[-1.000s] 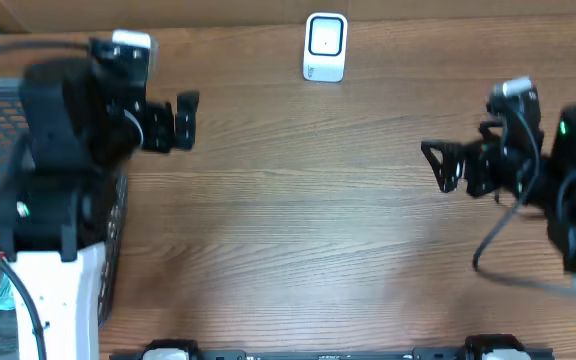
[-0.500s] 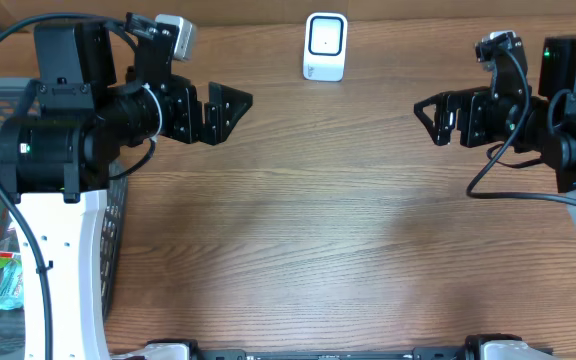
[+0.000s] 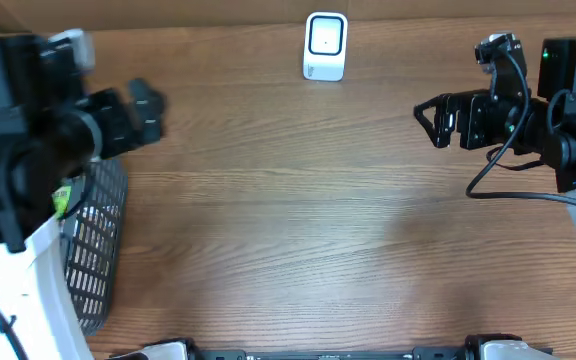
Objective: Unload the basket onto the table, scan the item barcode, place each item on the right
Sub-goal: 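Reach the left gripper into the grey basket toward the green snack bag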
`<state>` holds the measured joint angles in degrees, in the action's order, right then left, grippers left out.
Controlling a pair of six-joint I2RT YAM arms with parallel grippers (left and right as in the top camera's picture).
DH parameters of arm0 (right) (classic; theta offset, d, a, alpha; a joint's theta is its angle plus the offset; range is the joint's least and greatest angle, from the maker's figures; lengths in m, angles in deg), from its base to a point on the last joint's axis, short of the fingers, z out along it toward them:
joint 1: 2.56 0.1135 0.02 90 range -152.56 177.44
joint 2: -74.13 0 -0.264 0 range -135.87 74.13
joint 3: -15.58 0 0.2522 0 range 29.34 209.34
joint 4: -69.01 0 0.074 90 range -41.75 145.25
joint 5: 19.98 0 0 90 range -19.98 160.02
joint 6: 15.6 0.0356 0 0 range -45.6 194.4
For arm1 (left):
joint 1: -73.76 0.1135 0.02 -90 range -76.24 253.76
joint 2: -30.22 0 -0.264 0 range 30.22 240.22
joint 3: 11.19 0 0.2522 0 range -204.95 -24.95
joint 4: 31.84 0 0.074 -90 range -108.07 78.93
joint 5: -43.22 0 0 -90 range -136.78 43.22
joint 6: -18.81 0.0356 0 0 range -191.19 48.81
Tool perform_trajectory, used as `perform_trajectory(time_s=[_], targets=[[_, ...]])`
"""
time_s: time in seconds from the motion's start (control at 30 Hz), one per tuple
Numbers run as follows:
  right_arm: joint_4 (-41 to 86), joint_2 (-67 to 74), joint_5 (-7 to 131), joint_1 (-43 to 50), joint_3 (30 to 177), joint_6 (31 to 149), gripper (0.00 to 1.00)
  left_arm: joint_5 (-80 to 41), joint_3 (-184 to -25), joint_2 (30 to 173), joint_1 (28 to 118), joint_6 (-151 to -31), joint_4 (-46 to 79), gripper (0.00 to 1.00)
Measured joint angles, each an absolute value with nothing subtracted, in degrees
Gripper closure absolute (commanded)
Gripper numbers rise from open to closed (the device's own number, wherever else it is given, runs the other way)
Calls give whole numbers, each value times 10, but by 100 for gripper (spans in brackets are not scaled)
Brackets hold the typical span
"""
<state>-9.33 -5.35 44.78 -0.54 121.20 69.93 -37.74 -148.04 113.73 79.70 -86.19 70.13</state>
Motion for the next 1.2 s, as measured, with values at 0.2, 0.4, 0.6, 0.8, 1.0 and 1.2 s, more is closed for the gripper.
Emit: perform_trajectory(time_s=[0.2, 0.4, 0.6, 0.8, 1.0, 1.2], targets=[[-114, -54, 448, -5, 1212, 699, 0, -493, -1508, 1143, 1008, -952, 737, 0], [-114, -59, 448, -5, 1212, 699, 0, -558, -1486, 1206, 1129, -1023, 784, 0], [-116, -75, 448, -5, 1212, 699, 0, -598, -1389, 1261, 1139, -1062, 757, 0], [-116, -79, 448, -5, 1212, 699, 0, -624, -1245, 1268, 1140, -1047, 610, 0], [-113, -92, 448, -5, 1212, 699, 0, -629, -1144, 1290, 1140, -1006, 502, 0], [-124, -110, 448, -5, 1212, 699, 0, -648, -1118, 1371, 1140, -993, 446, 0]])
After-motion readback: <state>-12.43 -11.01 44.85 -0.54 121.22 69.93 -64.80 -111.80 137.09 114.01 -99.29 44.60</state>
